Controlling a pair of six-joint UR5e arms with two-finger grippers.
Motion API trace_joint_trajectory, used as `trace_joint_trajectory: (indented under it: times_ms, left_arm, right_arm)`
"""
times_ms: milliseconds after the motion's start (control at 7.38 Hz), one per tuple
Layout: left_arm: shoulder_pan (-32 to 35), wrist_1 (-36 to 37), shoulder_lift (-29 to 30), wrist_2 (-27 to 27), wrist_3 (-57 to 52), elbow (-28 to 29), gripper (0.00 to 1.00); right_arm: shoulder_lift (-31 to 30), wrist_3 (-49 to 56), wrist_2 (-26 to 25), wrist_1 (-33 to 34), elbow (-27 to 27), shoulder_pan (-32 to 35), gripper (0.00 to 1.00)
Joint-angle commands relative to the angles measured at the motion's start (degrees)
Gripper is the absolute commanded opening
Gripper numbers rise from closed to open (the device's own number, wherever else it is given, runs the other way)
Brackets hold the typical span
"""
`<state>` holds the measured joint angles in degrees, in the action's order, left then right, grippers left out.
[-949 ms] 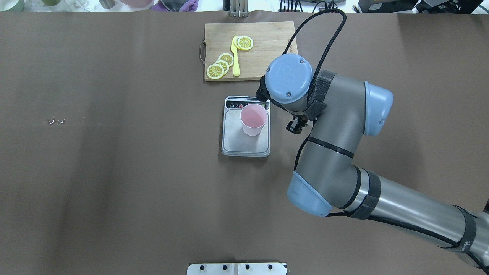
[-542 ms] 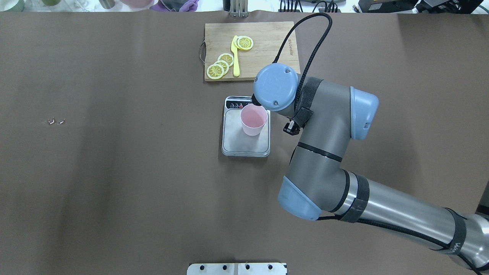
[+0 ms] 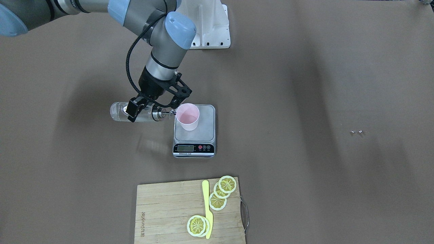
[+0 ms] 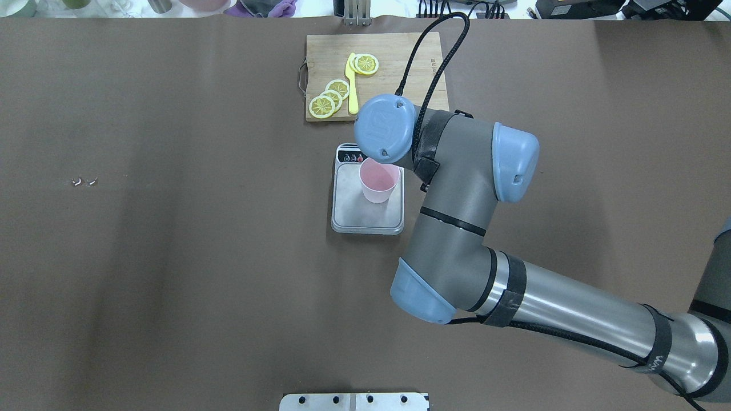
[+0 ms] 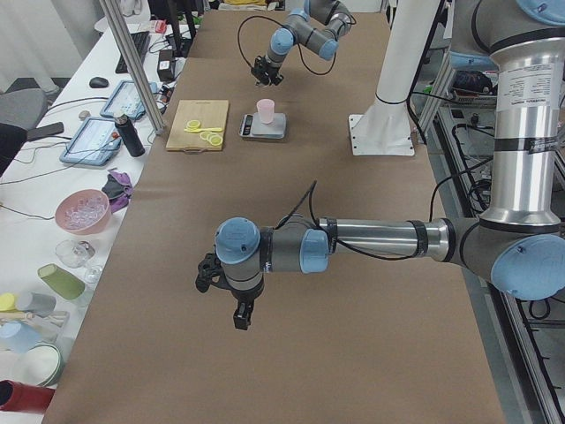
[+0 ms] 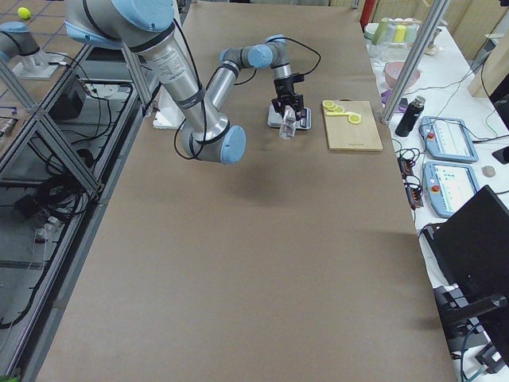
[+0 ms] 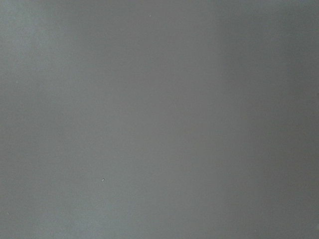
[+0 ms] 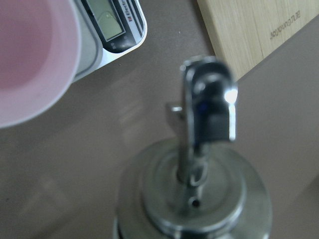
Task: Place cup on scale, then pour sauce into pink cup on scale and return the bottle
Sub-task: 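Carry the glass bottle with the right gripper toward the pink cup, then tilt the bottle spout over the pink cup with the right gripper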
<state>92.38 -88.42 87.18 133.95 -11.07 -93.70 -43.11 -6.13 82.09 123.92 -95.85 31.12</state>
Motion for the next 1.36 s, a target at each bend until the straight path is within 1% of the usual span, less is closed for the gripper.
trace_joint_trajectory:
  times_ms: [0,407,542,678,1220]
  left_arm:
    - [0.08,0.0,0.01,0.0,-0.09,0.01,0.99]
    - [0.17,0.0,0.01,0.0,0.0,0.01,0.99]
    - [0.17,0.0,0.01,0.0,-0.09,0.01,0.99]
    - [0.17,0.0,0.01,0.0,0.0,-0.08,0.99]
    - [0.61,0.0,-0.26,0.09,0.0,-0.35,0.99]
  right_arm:
    - [2.41,-0.2,-2.09,2.1,2.94,-0.09,0.16]
    - [6.54,-0.29,-4.56,5.53,7.07,-0.44,0.16]
    - [6.9,-0.29,-5.35,5.63,7.95,-0.53,0.15]
    - [7.51,-0.29,-7.18,6.85,8.74,-0.88,0.14]
    - [7.34,-0.37,-12.11,9.4,8.31,-3.07,0.15]
